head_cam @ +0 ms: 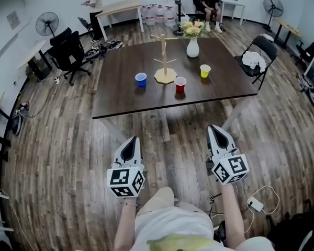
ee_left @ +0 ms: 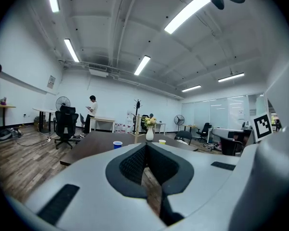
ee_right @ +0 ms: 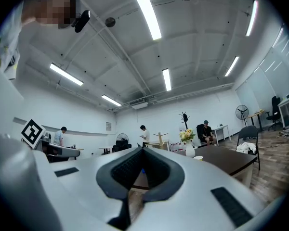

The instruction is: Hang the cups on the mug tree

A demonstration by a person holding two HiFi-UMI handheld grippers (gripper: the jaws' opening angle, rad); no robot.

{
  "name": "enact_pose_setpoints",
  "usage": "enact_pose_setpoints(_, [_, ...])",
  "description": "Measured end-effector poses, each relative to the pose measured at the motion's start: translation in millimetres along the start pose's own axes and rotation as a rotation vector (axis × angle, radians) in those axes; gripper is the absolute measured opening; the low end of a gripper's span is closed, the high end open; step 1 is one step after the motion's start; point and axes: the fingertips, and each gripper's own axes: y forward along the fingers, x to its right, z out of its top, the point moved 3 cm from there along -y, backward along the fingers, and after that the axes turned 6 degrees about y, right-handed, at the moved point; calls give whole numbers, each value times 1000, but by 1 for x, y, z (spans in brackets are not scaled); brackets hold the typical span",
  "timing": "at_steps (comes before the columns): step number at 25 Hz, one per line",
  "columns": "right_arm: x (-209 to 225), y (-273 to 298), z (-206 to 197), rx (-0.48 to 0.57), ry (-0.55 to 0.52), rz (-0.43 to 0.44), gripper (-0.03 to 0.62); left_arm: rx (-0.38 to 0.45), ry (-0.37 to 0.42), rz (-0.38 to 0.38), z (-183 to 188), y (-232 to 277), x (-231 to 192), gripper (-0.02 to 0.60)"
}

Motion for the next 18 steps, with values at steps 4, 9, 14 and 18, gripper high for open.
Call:
enact_pose_setpoints(4, [7,7,-1,-3,2,4,20,-7,-6,7,0,11,1,15])
enact_pose_setpoints(9, [25,21,-6,-4,18,-11,20,-12,-11,-9,-2,37,4,15])
enact_pose_setpoints(14, [48,47,-12,-10,27,-41,20,-22,-23,-37,-4,79,0,15])
enact_pose_setpoints(18, [69,75,-9,-9,31,-69,20,-19,-20,-77,7,123,-4,15])
